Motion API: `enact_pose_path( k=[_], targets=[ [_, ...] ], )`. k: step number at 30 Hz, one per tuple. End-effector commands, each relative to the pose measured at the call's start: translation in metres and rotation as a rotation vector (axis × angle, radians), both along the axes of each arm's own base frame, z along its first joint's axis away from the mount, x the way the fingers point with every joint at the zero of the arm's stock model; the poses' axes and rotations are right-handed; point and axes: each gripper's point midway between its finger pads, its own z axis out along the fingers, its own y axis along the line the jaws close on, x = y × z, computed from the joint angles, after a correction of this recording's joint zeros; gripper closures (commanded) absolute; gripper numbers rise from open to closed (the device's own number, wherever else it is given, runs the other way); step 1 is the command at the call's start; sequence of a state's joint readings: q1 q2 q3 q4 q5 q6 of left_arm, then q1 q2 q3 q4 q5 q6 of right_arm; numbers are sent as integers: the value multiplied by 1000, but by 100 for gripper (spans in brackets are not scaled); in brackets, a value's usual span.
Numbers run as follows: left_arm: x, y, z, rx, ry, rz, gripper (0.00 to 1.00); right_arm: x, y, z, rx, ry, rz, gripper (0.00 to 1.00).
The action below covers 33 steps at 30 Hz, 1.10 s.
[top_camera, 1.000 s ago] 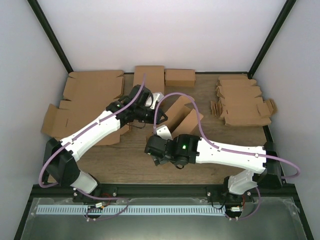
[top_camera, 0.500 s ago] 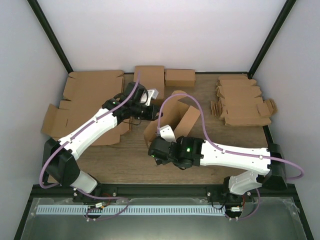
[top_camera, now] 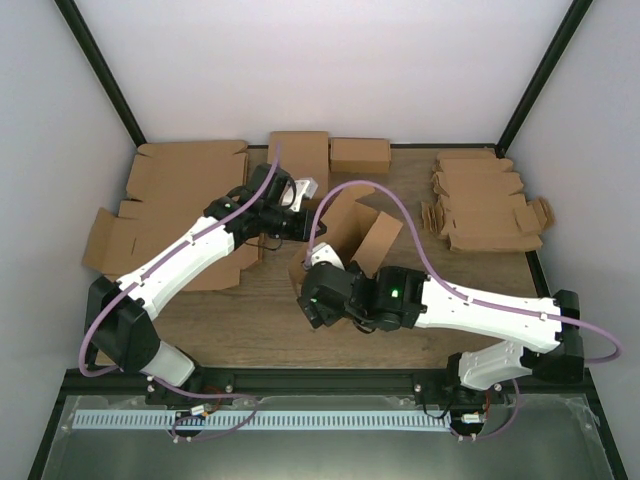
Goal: Fold the paper box
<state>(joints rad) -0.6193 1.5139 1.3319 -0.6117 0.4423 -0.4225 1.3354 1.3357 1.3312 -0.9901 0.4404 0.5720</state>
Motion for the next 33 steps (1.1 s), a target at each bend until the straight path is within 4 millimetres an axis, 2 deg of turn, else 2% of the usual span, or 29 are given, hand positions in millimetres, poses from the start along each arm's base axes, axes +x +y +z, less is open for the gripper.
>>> enact_pose_path(
  k=[1,4,9,17,25,29,33],
  targets=[
    [1,-3,13,-39,-29,-13,89,1,17,7,-34,-66,140,12],
    [0,-3,13,-37,-26,-13,89,-2,26,6,-55,-103,248,28],
    [-1,-2,12,-33,-24,-14,89,-1,33,6,-91,-121,360,42],
    [-1,-3,10,-35,-20,-16,89,8,19,-19,-167,-95,361,41],
    [0,-5,10,-37,-19,-23,89,21,9,-29,-182,-82,342,43],
    [-1,-5,8,-34,-15,-27,89,30,6,-30,-192,-88,319,46],
    [0,-5,7,-31,-14,-29,90,40,1,-27,-197,-105,287,56]
  ],
)
